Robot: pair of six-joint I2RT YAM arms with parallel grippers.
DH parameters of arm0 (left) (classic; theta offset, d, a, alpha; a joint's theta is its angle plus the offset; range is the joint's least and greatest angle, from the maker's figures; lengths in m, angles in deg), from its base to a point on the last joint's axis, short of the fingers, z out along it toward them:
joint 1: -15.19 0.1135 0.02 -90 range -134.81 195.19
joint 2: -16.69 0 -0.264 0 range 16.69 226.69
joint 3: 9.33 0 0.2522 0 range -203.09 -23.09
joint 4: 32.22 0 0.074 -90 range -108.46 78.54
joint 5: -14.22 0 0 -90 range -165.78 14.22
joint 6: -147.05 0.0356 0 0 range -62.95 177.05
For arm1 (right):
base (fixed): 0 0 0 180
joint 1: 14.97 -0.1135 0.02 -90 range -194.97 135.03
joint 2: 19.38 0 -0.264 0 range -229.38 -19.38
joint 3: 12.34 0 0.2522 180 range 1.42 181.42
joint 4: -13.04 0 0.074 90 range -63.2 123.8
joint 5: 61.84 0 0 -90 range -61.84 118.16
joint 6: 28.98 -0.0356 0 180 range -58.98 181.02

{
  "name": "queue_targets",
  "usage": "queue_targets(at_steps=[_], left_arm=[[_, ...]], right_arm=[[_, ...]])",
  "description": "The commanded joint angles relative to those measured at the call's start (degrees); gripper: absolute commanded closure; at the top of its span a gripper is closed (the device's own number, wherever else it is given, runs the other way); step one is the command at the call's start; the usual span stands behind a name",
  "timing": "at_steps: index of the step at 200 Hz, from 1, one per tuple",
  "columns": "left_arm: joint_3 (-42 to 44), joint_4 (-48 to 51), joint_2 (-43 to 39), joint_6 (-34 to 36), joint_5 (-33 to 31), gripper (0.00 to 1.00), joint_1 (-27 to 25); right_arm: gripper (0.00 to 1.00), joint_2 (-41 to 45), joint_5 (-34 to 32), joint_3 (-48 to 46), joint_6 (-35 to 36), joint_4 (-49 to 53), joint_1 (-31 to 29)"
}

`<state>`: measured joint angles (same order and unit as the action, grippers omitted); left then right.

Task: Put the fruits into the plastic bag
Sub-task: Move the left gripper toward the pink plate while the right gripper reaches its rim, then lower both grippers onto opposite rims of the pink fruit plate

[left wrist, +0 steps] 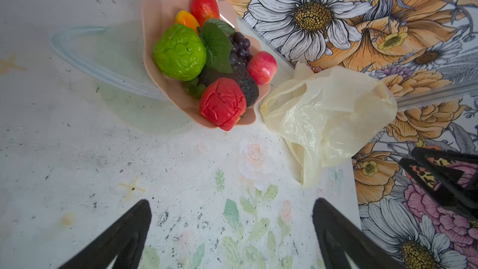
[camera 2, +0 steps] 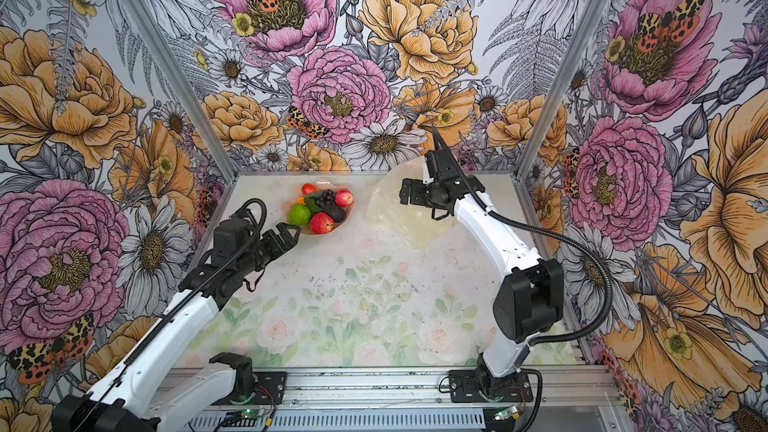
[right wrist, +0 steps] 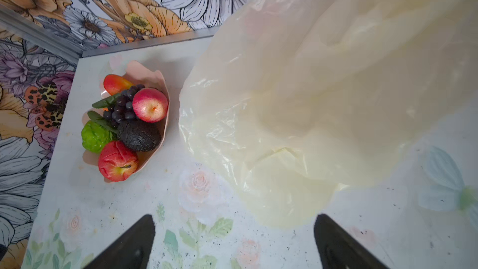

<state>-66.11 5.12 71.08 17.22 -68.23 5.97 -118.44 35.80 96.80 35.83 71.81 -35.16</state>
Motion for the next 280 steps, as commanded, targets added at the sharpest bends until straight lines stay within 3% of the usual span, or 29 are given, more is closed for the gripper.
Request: queue_targets(at_steps=[1, 34, 70, 119, 166, 280], left_arm=[[1.8, 1.3, -1.7, -3.5, 4.1, 0.01, 5.3], [0.9, 0.7, 0.0, -4.1, 7.3, 0.01, 11.9], [-3.9, -3.9, 10.2, -6.2, 10.8, 0.01, 15.1], [-11.0, -10.8, 24.2, -9.4, 16.9, 0.01, 21.0], [-18.1, -14.1, 36.0, -10.8, 18.9, 0.01, 21.9], [-30.2, -20.0, 56.2, -15.4, 20.0, 0.01, 20.7]], right_arm=[[0.02, -4.3, 3.5, 6.0, -0.9, 3.2, -2.5], [0.04, -13.2, 11.5, 14.1, -6.1, 3.1, -4.9], [0.06, -23.7, 19.5, 25.4, -11.1, 2.8, -6.0], [0.06, -36.5, 22.3, 41.1, -15.2, 2.8, -5.5], [0.06, -46.2, 24.2, 52.7, -19.3, 2.5, -3.4], [0.07, -55.9, 30.7, 55.6, -27.9, -7.0, -0.2]])
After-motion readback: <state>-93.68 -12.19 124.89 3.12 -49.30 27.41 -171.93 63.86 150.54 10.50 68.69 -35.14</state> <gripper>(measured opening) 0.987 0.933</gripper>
